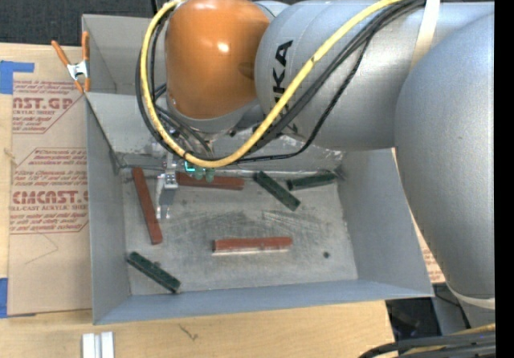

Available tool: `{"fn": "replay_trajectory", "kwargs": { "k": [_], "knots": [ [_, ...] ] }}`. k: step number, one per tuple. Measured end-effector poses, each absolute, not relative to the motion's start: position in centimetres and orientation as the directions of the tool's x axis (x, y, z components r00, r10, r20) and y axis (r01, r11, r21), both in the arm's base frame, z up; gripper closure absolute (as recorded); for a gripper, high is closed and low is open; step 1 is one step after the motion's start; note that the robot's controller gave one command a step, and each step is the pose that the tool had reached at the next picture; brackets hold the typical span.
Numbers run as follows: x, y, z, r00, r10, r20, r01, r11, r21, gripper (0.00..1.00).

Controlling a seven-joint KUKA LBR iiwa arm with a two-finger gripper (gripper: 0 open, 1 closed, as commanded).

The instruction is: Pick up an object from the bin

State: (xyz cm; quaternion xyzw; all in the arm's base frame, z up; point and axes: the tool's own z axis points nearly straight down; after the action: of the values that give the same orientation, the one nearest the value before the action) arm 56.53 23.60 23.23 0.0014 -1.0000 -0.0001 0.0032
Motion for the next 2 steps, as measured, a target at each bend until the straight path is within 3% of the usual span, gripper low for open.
{"fn": "replay_trajectory", "kwargs": {
  "k": [1, 2],
  "knots": [
    [56.7, 23.5, 23.7, -1.000, -0.001, -0.001, -0.001, 1.000, 0.002, 0.00],
    [51.9, 21.8, 19.1, -0.998, -0.056, -0.006, -0.056, 0.998, 0.002, 0.00]
  ]
}}
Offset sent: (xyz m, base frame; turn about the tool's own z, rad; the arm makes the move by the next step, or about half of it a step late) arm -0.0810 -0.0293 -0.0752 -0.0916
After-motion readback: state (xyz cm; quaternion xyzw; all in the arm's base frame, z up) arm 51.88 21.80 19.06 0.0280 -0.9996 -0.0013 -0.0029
